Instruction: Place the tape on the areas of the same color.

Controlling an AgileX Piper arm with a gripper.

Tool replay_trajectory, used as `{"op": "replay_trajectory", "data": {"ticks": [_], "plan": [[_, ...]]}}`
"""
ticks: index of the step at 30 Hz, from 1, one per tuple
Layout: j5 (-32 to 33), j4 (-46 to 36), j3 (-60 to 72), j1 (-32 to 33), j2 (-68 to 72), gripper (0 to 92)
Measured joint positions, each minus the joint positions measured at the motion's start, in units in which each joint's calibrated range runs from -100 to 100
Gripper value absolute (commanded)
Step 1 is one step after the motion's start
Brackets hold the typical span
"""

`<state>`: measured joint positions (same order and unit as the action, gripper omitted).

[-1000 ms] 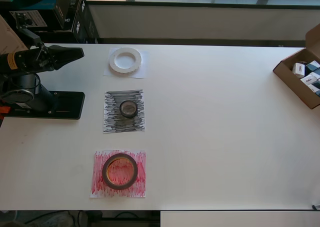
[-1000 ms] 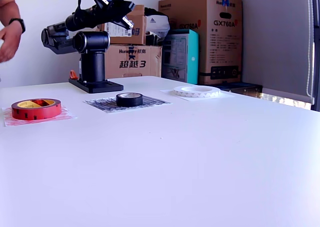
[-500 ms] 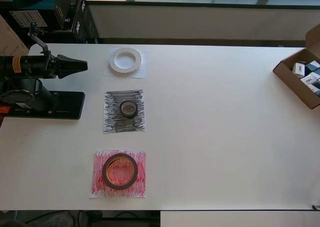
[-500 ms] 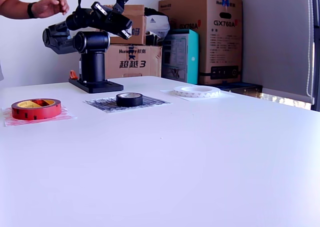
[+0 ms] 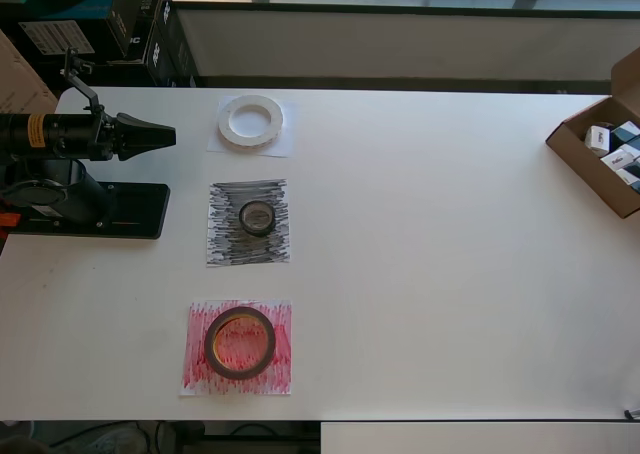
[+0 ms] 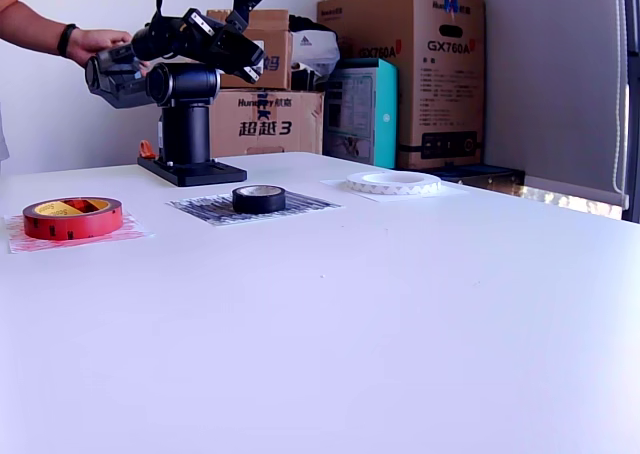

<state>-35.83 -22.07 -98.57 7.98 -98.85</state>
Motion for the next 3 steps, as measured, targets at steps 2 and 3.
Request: {"op": "replay_trajectory", "data": {"ticks": [2, 3], "plan": [[0.0, 0.0, 0.0, 0.0, 0.0, 0.0], [0.0, 0.0, 0.0, 0.0, 0.0, 0.0]]}}
